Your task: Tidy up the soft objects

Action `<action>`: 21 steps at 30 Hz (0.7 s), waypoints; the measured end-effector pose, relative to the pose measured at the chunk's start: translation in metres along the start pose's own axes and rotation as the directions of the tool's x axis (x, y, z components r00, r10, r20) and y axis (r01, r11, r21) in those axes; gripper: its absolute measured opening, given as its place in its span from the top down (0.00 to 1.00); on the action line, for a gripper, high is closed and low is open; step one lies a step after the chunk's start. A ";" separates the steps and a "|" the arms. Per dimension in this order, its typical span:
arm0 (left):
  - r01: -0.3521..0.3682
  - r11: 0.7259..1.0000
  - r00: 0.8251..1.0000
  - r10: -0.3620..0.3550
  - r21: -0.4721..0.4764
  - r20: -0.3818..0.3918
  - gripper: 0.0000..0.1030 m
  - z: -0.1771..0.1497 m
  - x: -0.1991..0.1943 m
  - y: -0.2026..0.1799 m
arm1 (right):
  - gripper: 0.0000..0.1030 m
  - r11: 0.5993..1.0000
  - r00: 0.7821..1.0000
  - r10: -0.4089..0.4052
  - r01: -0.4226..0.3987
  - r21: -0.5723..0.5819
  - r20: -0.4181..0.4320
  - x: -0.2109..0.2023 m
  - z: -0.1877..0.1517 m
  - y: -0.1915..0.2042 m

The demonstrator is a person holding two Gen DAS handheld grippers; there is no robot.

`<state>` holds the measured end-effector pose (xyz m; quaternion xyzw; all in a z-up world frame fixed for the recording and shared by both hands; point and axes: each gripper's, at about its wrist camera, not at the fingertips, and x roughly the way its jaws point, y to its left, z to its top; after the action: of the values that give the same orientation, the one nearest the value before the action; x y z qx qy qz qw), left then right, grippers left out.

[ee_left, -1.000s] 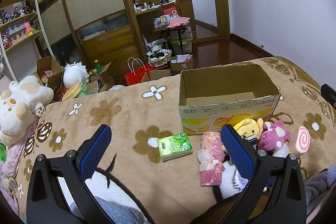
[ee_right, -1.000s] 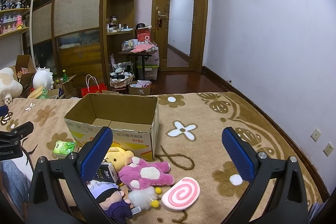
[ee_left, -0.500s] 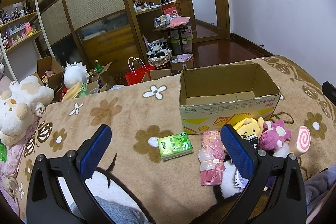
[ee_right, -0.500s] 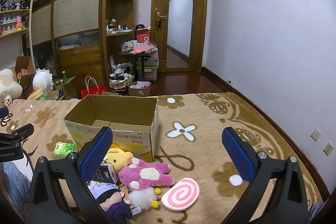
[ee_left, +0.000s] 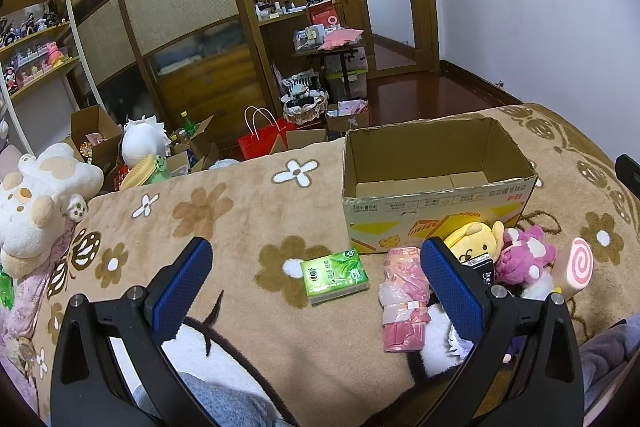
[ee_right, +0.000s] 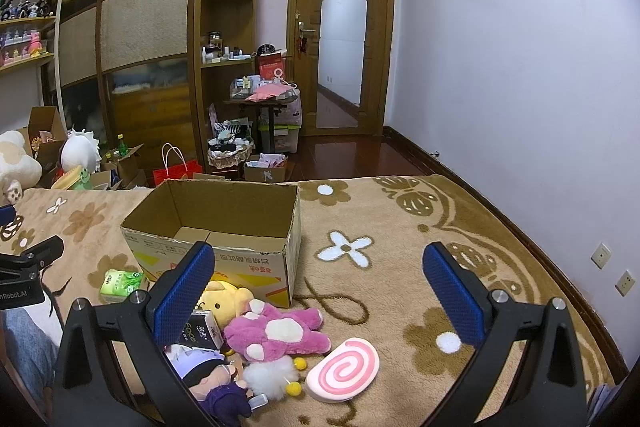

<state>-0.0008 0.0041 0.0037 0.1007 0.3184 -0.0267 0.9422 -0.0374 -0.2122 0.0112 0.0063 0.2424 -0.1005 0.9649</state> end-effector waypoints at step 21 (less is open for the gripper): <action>-0.006 1.000 0.983 0.011 0.028 -0.184 0.00 0.009 0.031 0.004 | 0.00 0.995 0.992 0.062 -0.053 0.079 -0.114 0.028 -0.002 -0.013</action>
<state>0.0294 0.0063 -0.0078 0.1170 0.4035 -0.0175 0.9073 -0.0164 -0.2301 -0.0037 0.0557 0.2939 -0.0810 0.9508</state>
